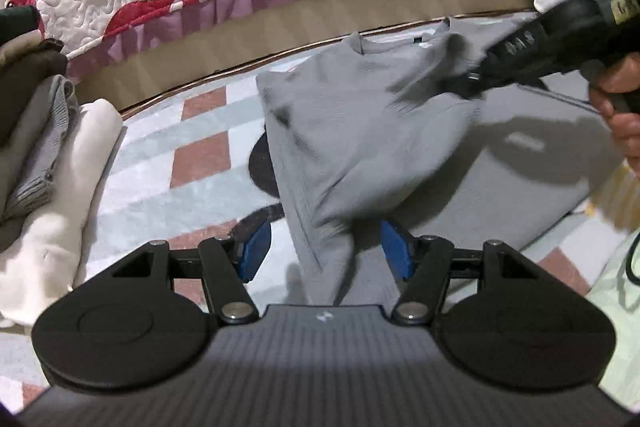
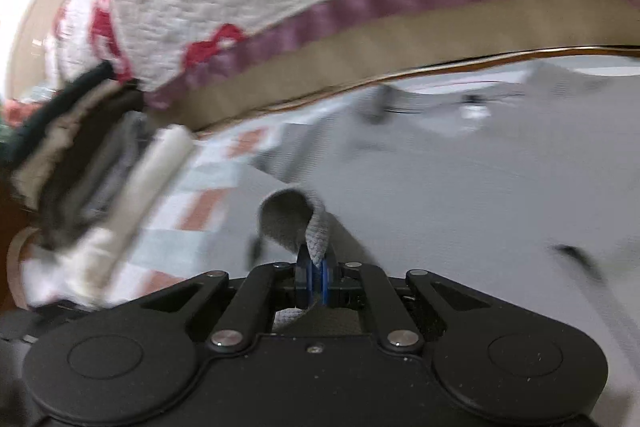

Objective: Fold clothes

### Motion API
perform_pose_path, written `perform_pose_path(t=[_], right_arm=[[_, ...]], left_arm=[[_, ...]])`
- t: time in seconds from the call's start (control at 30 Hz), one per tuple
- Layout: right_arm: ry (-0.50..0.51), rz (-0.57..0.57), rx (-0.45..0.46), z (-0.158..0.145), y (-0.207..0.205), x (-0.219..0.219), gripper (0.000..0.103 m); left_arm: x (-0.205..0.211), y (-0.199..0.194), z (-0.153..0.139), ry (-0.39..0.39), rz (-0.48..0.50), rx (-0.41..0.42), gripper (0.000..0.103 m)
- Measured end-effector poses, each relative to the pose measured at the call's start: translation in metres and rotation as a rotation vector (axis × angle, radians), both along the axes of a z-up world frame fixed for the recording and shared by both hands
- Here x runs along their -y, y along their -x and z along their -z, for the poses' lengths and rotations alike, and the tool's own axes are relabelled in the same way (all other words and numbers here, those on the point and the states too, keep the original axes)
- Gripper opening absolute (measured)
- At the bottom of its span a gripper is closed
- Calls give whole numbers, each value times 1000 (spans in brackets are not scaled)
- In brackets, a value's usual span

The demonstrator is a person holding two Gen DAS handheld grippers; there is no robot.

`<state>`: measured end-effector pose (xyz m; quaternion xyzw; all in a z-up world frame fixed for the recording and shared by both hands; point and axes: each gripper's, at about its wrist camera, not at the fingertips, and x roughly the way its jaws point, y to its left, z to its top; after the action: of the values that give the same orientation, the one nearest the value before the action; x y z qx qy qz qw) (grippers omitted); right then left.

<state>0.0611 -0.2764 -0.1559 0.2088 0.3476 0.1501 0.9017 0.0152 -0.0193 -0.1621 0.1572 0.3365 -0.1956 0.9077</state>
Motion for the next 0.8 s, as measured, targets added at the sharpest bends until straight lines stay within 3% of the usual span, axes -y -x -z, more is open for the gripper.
perform_pose_path(t=[0.1, 0.2, 0.23, 0.27, 0.33, 0.37, 0.47, 0.53, 0.67, 0.7, 0.73, 0.8], right_arm=[[-4, 2, 3, -4, 7, 9, 15], [-8, 4, 6, -7, 15, 17, 32], [-10, 5, 7, -9, 17, 20, 33], [-11, 6, 8, -10, 20, 23, 33], [-14, 7, 11, -12, 25, 29, 33], [-18, -6, 12, -14, 25, 30, 33], [-27, -191, -39, -12, 5, 2, 38], [13, -218, -98, -2, -7, -13, 47], [18, -244, -183, 21, -21, -32, 50], [11, -277, -150, 19, -18, -34, 20], [5, -312, -115, 16, -14, -36, 4], [9, -359, -40, 8, 5, -30, 4]], left_arm=[[2, 2, 2, -18, -5, -9, 60], [5, 4, 3, -53, -5, 10, 60], [6, 5, 4, -65, -5, 19, 59], [7, 5, 4, -72, -4, 26, 56], [8, 6, 3, -88, -3, 43, 31], [9, 5, 3, -93, -5, 40, 27], [8, 7, 2, -84, -29, 32, 23], [5, 9, 4, -68, -43, 25, 20], [-3, 11, 9, -47, -81, 1, 17], [-6, 11, 9, -34, -95, -12, 17], [-9, 9, 8, -14, -115, -35, 17], [-14, 5, 5, 30, -152, -70, 17]])
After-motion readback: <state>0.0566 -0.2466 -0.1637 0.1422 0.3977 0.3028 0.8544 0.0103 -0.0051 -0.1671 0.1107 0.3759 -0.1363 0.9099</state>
